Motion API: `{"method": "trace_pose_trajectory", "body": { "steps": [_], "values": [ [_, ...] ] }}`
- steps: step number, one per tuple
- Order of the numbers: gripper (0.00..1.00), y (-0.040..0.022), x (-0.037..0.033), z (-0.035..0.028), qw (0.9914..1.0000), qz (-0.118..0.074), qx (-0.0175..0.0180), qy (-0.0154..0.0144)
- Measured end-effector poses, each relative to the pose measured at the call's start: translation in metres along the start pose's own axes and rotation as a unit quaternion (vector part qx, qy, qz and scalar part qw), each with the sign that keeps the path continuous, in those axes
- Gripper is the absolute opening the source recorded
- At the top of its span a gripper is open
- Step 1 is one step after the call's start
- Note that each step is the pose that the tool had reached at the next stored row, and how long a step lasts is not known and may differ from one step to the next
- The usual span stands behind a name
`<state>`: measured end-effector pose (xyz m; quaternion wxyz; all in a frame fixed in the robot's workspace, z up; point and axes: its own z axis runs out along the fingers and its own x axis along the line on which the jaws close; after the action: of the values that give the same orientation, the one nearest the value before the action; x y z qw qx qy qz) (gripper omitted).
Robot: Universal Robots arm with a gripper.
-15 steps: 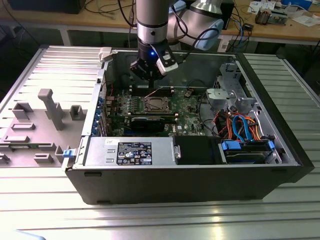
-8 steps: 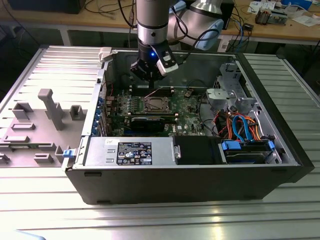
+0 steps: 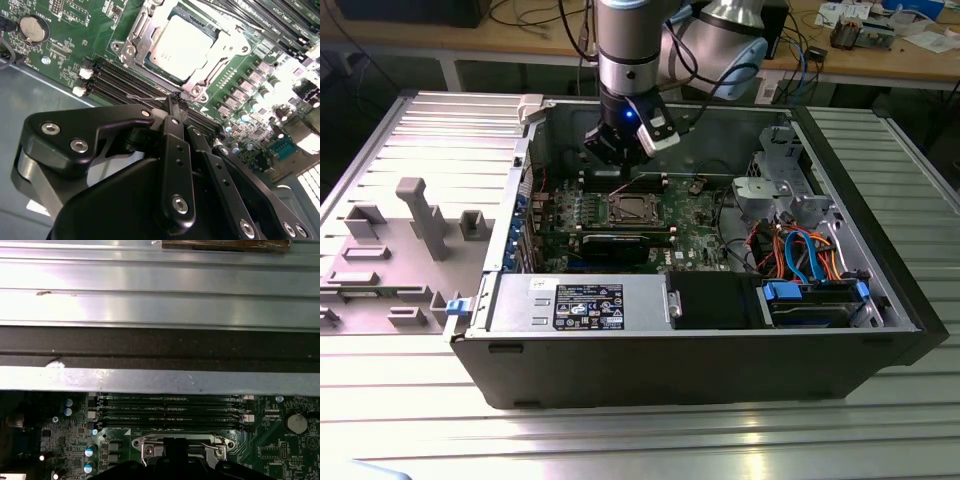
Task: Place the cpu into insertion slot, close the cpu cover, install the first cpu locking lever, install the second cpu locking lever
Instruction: 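Install the first cpu locking lever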
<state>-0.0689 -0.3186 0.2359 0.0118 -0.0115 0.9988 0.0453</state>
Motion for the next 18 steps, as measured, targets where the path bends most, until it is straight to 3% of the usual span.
{"method": "trace_pose_trajectory", "body": {
  "steps": [6, 18],
  "values": [
    [0.11, -0.0005, -0.0007, 0.006, 1.0, -0.001, -0.0001, 0.0009],
    [0.11, 0.0019, -0.0028, 0.0068, 1.0, -0.002, -0.0003, 0.0018]
  ]
}}
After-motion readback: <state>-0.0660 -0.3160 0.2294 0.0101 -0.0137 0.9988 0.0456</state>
